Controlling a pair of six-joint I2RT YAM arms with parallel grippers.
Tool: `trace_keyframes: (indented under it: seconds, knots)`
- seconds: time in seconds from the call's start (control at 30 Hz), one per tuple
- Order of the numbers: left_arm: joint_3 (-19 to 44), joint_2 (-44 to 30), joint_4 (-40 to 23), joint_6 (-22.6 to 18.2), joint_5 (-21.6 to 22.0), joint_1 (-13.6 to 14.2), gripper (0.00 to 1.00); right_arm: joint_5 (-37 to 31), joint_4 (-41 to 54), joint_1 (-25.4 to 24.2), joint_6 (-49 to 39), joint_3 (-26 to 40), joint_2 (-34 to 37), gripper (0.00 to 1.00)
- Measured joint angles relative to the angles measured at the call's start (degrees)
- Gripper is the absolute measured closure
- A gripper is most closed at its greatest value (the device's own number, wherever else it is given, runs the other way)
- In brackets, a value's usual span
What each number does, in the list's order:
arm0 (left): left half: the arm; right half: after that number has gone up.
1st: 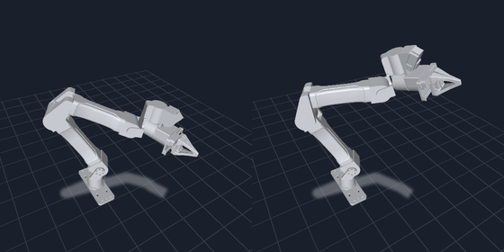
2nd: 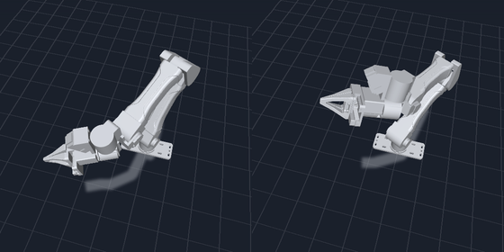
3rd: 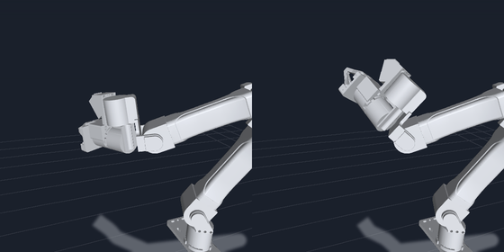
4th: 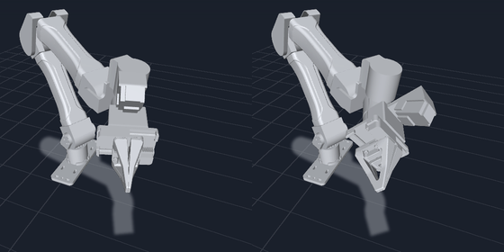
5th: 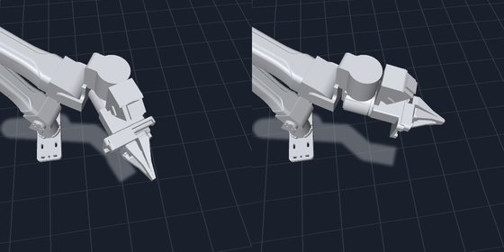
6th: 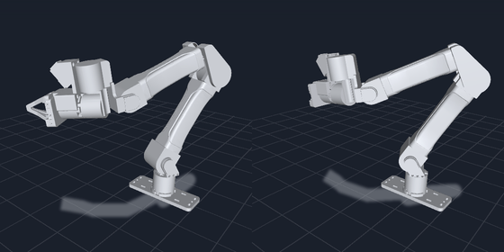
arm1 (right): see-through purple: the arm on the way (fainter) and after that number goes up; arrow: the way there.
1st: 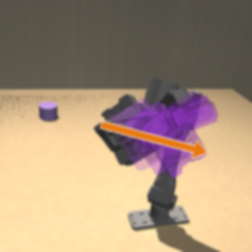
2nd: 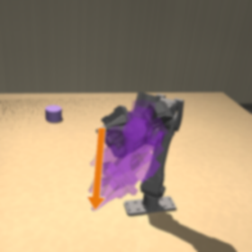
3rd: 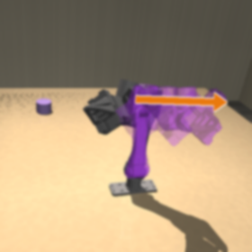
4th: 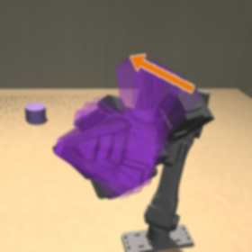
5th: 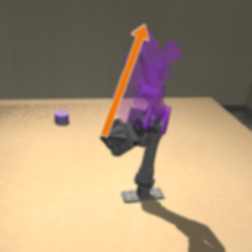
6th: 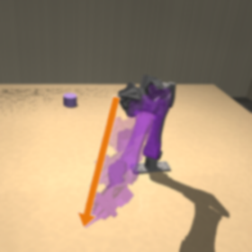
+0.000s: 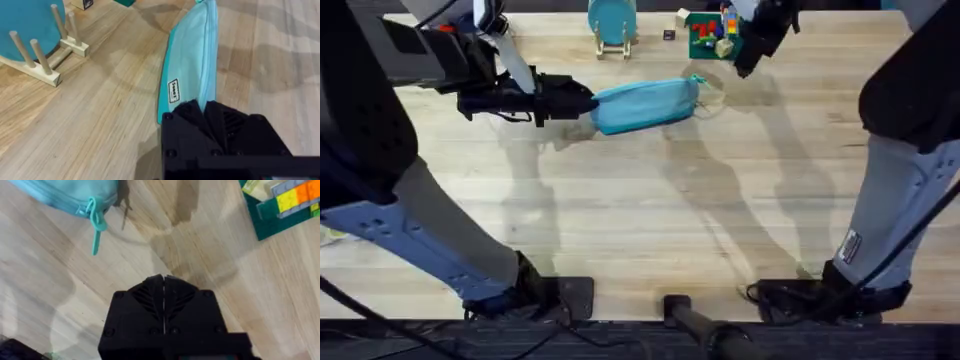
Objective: Unzip the bag, pick up the pens from the table one at a time and place them inside, then zip the bag closed.
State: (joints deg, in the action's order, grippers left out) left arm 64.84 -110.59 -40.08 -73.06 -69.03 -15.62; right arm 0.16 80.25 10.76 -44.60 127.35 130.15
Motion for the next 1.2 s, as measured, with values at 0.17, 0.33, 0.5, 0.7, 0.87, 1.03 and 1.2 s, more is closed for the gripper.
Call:
trace_keyframes:
  seconds: [0.17,0.33,0.5,0.7,0.87,1.03,1.2]
  knots:
    - [0.0,0.0,0.0,0.0,0.0,0.0,0.959,0.0,0.0,0.2,0.1,0.0,0.0,0.935]
    - [0.0,0.0,0.0,0.0,0.1,0.0,0.959,-0.2,0.0,0.5,0.6,0.0,0.0,0.363]
    - [0.0,0.0,0.0,1.0,0.1,0.0,0.959,-0.2,0.0,0.7,2.8,0.0,0.0,0.006]
    - [0.0,0.0,0.1,1.7,2.8,-0.5,0.538,-0.2,0.0,0.8,4.0,0.0,-0.6,0.005]
    - [0.0,0.0,0.1,2.1,5.5,-2.1,0.014,-0.2,0.1,1.2,4.3,-0.4,-5.6,0.005]
    - [0.0,0.0,0.1,3.6,6.3,-2.1,0.006,-0.2,0.2,2.9,4.3,-0.4,-11.8,0.005]
    - [0.5,0.0,-0.7,7.7,6.7,-2.0,0.006,-0.2,0.3,5.1,4.3,-0.4,-14.2,0.005]
